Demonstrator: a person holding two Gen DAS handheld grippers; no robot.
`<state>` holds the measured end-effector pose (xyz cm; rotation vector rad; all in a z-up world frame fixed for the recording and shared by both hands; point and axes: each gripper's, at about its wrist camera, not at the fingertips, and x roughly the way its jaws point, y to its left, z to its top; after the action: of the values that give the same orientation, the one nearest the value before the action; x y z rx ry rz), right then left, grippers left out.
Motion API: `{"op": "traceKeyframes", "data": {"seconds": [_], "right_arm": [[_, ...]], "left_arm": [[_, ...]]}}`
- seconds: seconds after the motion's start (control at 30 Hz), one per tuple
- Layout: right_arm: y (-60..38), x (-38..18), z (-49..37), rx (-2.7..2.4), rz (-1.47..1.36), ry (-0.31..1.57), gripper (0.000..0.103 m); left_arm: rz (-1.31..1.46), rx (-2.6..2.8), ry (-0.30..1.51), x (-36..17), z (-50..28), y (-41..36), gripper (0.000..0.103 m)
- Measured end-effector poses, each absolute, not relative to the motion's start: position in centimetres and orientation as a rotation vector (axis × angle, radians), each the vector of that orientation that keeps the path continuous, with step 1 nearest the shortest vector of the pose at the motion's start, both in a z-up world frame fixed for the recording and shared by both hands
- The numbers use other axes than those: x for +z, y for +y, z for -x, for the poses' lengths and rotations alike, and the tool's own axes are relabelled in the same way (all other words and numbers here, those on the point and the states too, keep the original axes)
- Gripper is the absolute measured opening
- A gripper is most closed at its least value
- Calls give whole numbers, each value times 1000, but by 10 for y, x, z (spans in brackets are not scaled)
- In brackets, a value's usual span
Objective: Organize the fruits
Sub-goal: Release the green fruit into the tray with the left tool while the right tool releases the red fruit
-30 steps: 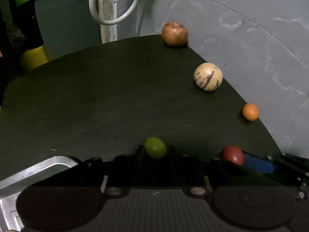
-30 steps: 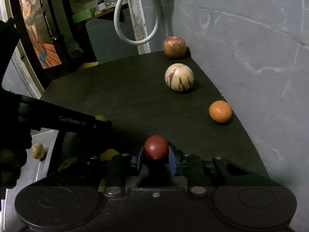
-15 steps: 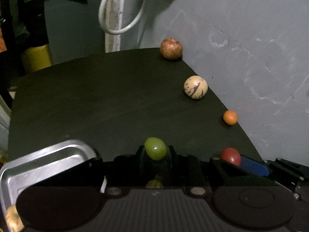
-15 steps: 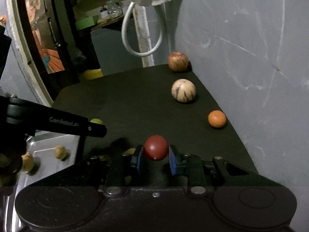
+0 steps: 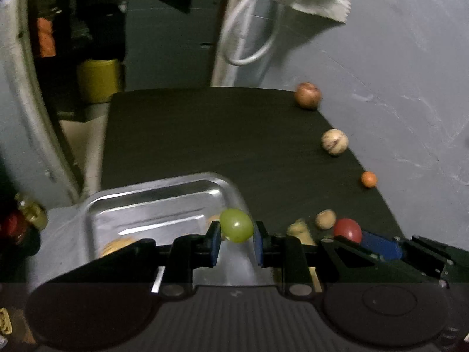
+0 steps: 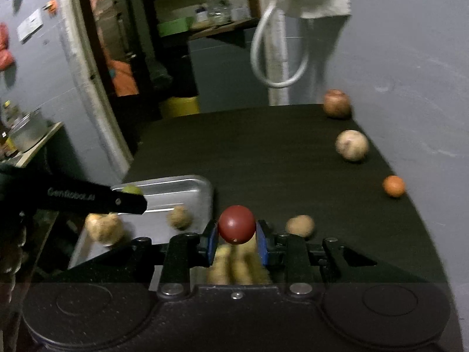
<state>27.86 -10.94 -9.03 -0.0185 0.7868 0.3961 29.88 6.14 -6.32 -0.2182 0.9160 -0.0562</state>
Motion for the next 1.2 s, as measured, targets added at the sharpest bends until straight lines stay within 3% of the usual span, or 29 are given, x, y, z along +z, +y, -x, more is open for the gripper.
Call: {"op": "traceKeyframes", "data": {"seconds": [0.5,1.2], "right_arm": [[-43,-117,-269,463,100,864,30],[-29,-151,-256,445,174,936,30]], "left_arm": [[312,49,970,-93,-241,132,25],[308,27,1086,-130,-237,140,26]]}}
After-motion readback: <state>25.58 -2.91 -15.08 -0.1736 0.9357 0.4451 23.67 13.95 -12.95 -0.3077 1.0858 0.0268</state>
